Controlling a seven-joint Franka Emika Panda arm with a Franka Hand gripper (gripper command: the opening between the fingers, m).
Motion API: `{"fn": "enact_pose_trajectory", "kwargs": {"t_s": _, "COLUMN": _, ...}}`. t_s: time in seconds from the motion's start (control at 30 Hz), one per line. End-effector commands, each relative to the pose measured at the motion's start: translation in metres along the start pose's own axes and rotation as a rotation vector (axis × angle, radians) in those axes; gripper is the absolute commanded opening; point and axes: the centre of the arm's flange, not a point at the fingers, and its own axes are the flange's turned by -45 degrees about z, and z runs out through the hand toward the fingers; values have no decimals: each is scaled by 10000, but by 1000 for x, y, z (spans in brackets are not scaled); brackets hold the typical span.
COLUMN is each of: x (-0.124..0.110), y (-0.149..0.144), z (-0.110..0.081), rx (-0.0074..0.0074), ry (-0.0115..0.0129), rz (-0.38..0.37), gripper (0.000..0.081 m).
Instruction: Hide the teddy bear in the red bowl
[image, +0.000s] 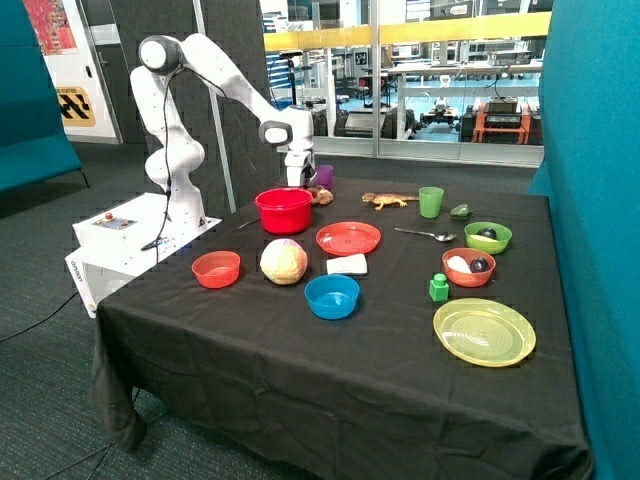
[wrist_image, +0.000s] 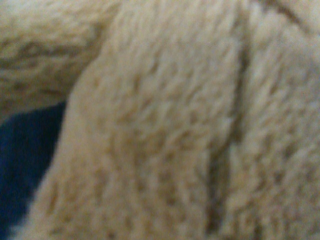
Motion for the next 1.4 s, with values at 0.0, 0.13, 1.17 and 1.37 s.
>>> {"fn": "enact_pose_trajectory", "kwargs": {"t_s": 0.0, "x": 6, "y": -14, "z": -11, "rx": 32, "ry": -24, "rz": -452, "gripper": 660}}
{"fn": "enact_pose_trajectory", "kwargs": {"t_s": 0.13, "x": 15, "y": -23, "z": -17, "rx": 32, "ry": -24, "rz": -664, "gripper": 669}}
{"fn": "enact_pose_trajectory", "kwargs": {"t_s": 1.17, "x": 15, "y": -30, "z": 5, "rx": 32, "ry": -23, "rz": -1008, "gripper": 665}}
{"fn": "enact_pose_trajectory", "kwargs": {"t_s": 1.37, "x": 11, "y": -25, "z": 15, "rx": 32, "ry": -24, "rz": -991, "gripper": 709}}
